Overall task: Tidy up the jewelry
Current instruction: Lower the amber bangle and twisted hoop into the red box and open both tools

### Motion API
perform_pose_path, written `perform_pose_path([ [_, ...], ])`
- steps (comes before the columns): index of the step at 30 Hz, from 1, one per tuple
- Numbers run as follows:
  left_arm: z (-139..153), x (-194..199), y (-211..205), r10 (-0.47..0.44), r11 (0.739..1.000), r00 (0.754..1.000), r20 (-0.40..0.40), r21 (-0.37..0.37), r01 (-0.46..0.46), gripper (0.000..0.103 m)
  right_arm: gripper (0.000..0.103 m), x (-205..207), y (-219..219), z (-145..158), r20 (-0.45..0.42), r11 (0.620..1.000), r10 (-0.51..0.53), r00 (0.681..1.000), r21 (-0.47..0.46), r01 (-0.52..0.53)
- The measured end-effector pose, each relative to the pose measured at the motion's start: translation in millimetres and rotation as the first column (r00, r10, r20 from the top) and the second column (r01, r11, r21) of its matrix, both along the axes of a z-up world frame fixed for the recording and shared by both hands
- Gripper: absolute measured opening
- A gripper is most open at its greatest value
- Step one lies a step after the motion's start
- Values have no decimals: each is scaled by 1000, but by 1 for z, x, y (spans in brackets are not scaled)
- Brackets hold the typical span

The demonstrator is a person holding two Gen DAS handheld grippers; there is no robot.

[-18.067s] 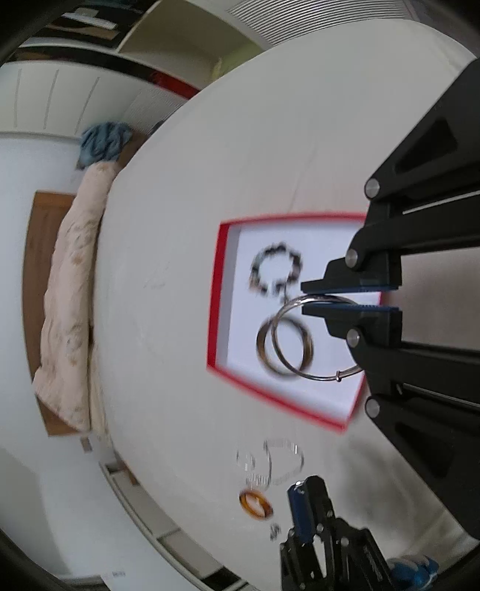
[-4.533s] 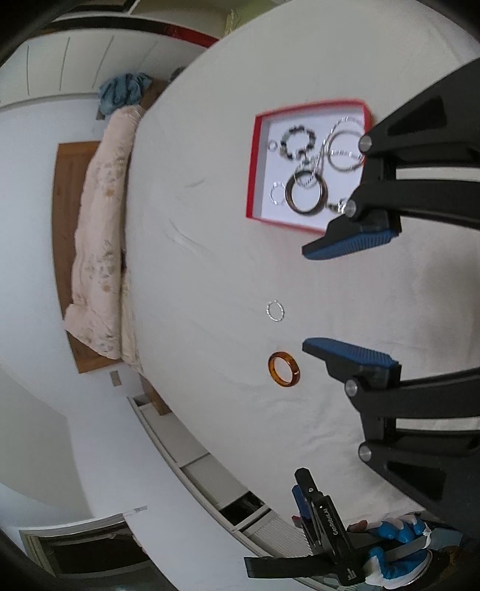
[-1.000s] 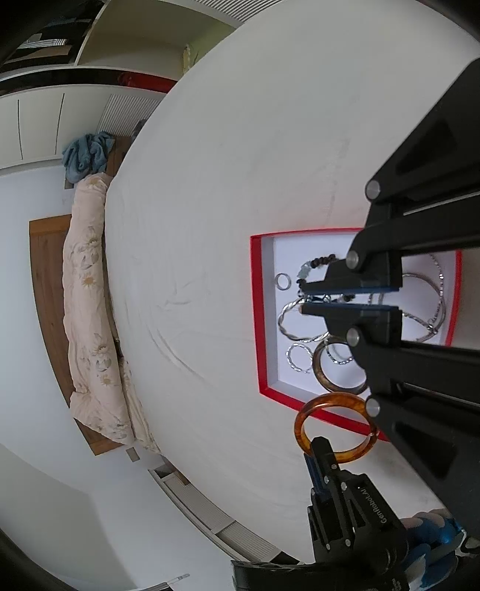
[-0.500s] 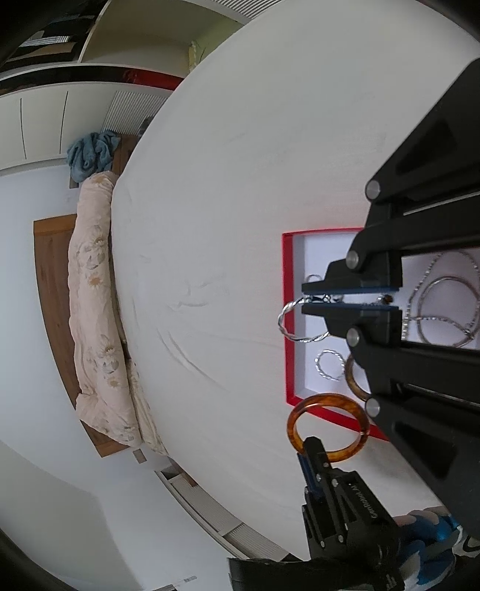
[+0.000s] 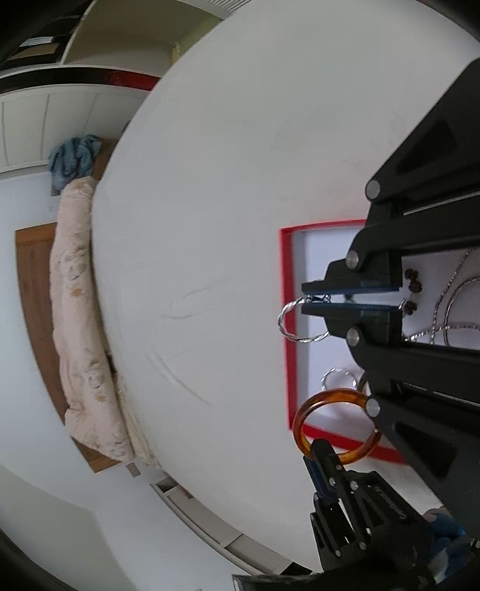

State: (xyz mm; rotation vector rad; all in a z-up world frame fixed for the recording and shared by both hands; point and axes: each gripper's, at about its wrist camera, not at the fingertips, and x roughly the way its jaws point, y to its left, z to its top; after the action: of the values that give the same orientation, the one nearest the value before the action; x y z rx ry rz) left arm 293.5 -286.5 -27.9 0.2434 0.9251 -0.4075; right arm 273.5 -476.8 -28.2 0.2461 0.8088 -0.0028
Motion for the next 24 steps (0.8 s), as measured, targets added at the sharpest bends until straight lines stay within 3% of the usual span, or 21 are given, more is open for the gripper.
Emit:
perform_pose_path([
  [7,-13,-1,4,-8,1000,1000,-20,16,9,10,3,3,-4,-24,-56,1000,-14,998,8,14],
  [24,-22,1,4,-18,1000,999,-36,20,19,10,4,7,-4,-44,-128,1000,-16,992,-7,15],
])
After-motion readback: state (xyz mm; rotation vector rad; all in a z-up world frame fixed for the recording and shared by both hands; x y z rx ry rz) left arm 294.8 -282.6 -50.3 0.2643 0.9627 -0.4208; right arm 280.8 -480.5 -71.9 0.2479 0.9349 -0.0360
